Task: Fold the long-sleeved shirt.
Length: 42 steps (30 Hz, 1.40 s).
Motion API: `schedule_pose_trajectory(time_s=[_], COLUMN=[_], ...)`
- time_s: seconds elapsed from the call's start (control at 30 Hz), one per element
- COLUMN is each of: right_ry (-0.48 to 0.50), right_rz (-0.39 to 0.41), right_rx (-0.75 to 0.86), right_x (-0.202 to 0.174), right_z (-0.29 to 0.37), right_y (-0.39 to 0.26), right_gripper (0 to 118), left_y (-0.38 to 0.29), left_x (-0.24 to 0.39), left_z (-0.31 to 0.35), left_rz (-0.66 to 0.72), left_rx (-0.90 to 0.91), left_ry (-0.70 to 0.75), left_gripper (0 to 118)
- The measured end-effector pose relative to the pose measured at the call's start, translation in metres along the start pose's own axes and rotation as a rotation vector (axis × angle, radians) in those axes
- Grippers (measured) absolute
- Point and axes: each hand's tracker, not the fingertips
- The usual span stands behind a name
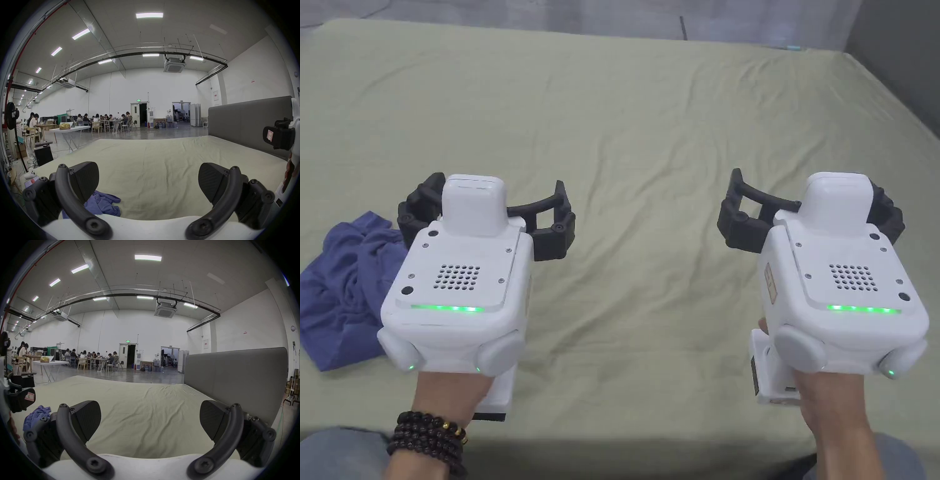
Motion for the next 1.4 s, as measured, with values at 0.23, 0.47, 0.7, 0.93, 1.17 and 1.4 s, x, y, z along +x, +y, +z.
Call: schedule_pose_trajectory(time_s=[0.23,0.47,0.7,0.93,1.17,1.4], right_ry=[0.019,0.022,0.022,0.011,0.001,-0.006], right_rz=[-0.013,0.004,0.002,-0.002,0.029,0.011], right_rx=[0.0,-0.015,-0.016,-0.009,-0.017,-0.012], right_x=[-0.002,-0.003,-0.001,0.0,0.0,0.01], right_z=[0.0,-0.001,-0.001,-0.001,-0.001,0.002], right_y=[0.001,0.001,0.001,0.0,-0.003,-0.004], right_gripper=[118,118,118,118,118,118], left_y=[0.003,0.001,-0.001,-0.002,-0.001,-0.006], left_x=[0.001,-0.001,-0.002,-0.003,-0.005,-0.012], left_z=[0.0,0.0,-0.002,-0.003,-0.001,0.001], left_rz=[-0.008,-0.008,-0.007,0.008,0.0,0.009], left_rx=[0.005,-0.004,-0.007,-0.014,-0.001,-0.004], left_ry=[-0.004,-0.001,-0.003,-0.013,-0.01,0.006], left_gripper=[118,118,118,118,118,118])
